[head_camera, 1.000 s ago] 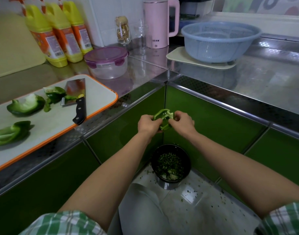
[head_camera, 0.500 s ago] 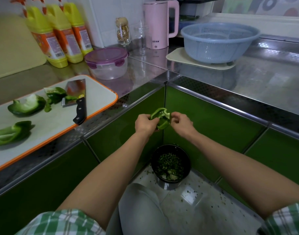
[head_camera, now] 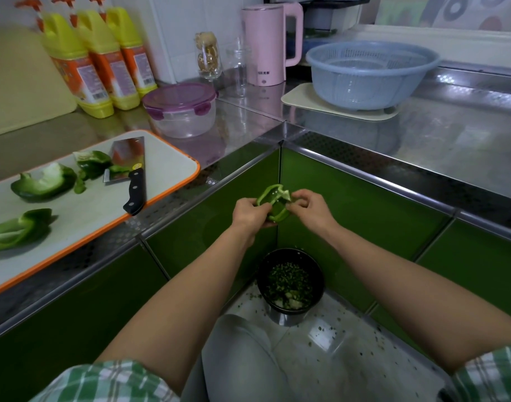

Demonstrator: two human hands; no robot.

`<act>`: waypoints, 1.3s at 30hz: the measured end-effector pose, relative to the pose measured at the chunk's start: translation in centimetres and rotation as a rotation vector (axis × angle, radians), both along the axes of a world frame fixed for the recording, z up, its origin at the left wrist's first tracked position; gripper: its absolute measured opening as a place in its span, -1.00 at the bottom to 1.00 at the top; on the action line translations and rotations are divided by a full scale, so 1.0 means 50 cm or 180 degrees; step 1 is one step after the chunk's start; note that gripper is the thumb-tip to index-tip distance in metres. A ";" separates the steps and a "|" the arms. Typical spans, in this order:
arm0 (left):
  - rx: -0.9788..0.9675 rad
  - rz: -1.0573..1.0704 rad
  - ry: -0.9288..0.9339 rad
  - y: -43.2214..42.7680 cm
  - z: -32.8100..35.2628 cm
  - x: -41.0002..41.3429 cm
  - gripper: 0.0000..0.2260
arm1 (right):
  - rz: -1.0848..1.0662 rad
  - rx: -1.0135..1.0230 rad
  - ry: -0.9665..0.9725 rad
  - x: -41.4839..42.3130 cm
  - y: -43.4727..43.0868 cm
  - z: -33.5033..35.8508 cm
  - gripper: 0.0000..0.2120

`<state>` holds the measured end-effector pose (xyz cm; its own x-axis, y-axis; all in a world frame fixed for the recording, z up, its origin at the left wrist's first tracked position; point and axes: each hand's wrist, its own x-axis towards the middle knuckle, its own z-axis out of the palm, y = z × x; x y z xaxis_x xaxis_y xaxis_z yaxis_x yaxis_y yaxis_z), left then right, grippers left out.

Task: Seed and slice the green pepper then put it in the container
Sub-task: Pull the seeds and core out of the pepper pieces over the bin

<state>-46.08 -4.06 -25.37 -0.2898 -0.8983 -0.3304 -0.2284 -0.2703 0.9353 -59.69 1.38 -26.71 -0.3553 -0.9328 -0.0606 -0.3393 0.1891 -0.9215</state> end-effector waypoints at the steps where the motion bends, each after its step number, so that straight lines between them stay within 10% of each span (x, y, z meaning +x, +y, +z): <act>1: 0.0002 0.0010 0.0011 0.002 0.002 -0.001 -0.85 | -0.0015 -0.0002 -0.0021 0.001 -0.001 0.001 -0.72; 14: 0.0069 0.0110 0.0006 0.003 0.006 -0.001 -0.87 | 0.0136 -0.0070 -0.0141 0.007 0.009 0.016 -0.70; 26: 0.0242 0.0305 -0.0020 0.000 0.018 0.011 -0.93 | 0.0009 -0.0210 -0.1447 -0.013 0.007 0.004 -0.77; 39: 0.0433 0.0605 0.0266 0.006 0.016 0.002 -0.79 | -0.0063 -0.0048 -0.0455 -0.021 0.003 0.003 -0.89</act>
<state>-45.98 -3.74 -24.59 -0.1513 -0.8881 -0.4341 -0.0848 -0.4259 0.9008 -60.72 1.55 -26.55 -0.3624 -0.9268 -0.0981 -0.2006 0.1804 -0.9629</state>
